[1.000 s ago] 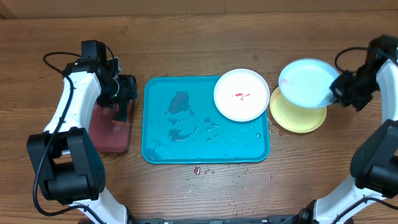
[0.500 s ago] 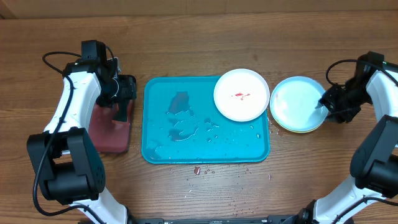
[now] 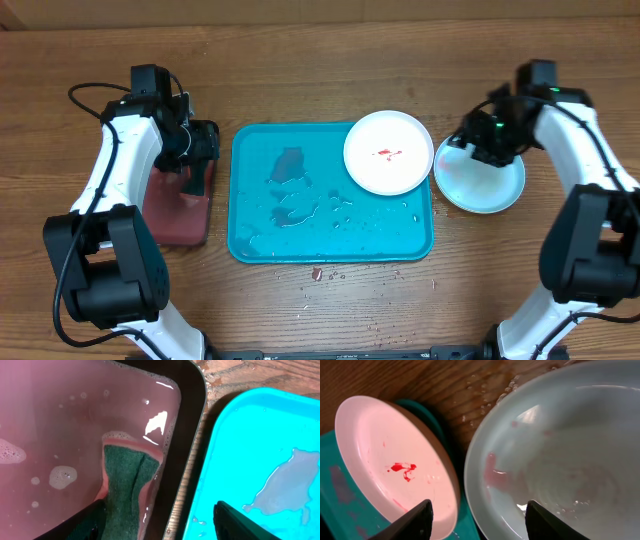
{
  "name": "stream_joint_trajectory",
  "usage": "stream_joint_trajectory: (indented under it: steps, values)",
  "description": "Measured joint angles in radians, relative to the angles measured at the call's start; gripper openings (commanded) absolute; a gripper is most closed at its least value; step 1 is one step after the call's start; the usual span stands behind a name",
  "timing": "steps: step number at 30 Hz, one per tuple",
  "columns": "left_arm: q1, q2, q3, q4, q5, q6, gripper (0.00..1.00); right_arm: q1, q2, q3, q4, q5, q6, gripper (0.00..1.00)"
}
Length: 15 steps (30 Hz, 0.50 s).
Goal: Clean dirty plates on tray and stack at the side
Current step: 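Release the stacked plate and move right gripper back to the tray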
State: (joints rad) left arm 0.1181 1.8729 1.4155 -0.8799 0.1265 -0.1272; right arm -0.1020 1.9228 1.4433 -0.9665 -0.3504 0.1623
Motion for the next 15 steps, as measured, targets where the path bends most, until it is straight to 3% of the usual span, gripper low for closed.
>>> stream_joint_trajectory:
  steps: [8, 12, 15]
  values:
    - [0.000, 0.000, 0.000, 0.000, 0.000, 0.000, 0.69, 0.139, 0.001, -0.020, 0.151, 0.139, -0.021, 0.58]
    - [0.000, 0.000, 0.000, 0.000, 0.000, 0.000, 0.69, 0.165, 0.012, -0.020, 0.203, 0.163, -0.027, 0.47]
    - [0.000, 0.000, 0.000, -0.001, 0.000, 0.000, 0.69, 0.177, 0.033, -0.020, 0.221, 0.168, -0.029, 0.46]
